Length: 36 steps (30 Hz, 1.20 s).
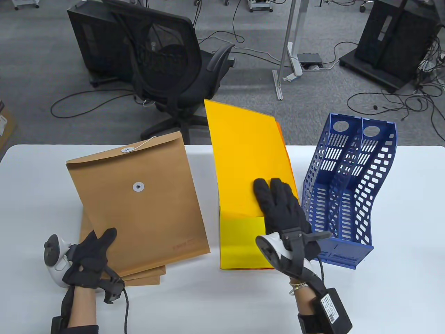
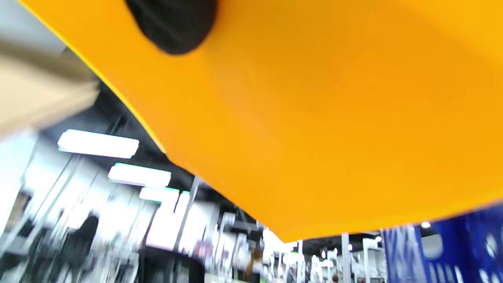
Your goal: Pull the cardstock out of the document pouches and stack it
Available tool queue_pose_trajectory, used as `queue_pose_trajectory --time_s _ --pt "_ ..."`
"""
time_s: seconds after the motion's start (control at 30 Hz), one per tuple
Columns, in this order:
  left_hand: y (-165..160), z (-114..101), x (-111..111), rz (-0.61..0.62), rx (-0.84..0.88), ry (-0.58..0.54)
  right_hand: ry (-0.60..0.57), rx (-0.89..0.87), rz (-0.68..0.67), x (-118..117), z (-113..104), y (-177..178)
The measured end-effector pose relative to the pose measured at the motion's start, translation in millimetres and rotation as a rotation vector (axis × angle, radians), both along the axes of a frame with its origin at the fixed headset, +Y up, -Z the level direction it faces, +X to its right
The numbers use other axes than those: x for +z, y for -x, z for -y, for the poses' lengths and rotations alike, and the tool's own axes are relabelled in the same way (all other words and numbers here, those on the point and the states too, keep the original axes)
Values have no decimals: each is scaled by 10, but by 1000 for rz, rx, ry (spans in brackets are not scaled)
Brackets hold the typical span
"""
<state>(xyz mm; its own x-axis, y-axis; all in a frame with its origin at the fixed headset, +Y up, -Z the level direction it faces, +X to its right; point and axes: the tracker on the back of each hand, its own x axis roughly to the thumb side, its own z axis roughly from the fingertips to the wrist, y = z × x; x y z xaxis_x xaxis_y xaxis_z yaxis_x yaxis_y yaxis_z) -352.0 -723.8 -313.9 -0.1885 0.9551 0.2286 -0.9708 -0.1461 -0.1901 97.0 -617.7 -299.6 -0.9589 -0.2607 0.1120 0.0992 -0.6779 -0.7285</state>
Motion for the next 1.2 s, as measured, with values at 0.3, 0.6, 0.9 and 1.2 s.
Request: queue_pose_trajectory --time_s 0.3,0.6,0.9,1.2 --pt "0 55 -23 20 -25 43 238 262 46 -161 959 147" --pt "-24 77 -29 33 -68 63 497 276 53 -186 1304 88" --pt "-56 75 -21 41 -63 82 894 129 -28 -231 1536 -24" --pt "-58 84 -34 52 -66 103 812 -46 -92 -67 945 55"
